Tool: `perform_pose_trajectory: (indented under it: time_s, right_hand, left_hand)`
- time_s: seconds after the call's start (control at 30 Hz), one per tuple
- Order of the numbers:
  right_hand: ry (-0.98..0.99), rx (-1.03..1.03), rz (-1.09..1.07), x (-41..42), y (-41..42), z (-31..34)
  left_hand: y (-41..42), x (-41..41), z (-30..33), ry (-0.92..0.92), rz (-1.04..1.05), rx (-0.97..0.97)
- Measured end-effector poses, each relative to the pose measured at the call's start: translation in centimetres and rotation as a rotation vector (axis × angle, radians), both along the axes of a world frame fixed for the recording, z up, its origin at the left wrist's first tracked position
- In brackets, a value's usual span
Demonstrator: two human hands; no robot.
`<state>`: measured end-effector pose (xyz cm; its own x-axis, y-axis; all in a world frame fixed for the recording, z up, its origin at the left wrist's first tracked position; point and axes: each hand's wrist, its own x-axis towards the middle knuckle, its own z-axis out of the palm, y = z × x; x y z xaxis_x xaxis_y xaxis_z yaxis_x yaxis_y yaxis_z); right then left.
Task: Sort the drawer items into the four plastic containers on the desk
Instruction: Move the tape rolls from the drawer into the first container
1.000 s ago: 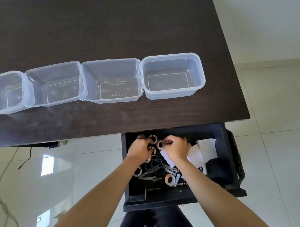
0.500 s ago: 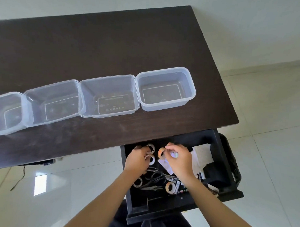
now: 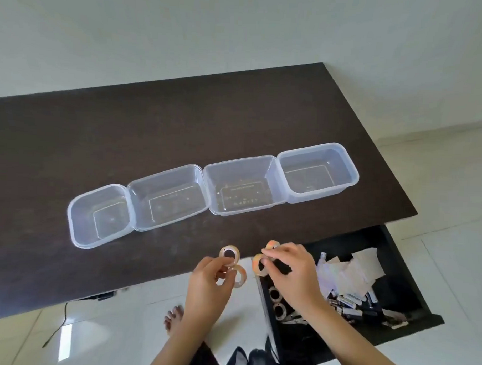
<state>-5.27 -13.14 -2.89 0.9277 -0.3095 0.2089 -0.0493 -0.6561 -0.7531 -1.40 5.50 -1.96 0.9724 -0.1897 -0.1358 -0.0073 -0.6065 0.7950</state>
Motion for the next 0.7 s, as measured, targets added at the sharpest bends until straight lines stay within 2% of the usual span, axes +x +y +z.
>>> perform_pose_trajectory:
  time_s: [0.23, 0.37, 0.43, 0.7]
  right_hand:
    - [-0.186, -0.009, 0.128, 8.0, 14.6, 3.1]
    - [-0.23, -0.059, 0.227, 13.9, 21.8, 4.9]
    - [-0.18, -0.126, 0.279, 16.6, 24.2, 5.9]
    - [0.294, -0.398, 0.549, 22.0, 26.6, 6.1]
  left_hand:
    - [15.4, 6.6, 5.2, -0.192, 0.167, -0.008]
    - [22.0, 10.9, 6.5, -0.241, 0.25, 0.07]
    - [23.8, 13.1, 6.5, -0.214, 0.243, 0.137]
    - [25.2, 17.3, 3.5, -0.084, 0.046, 0.414]
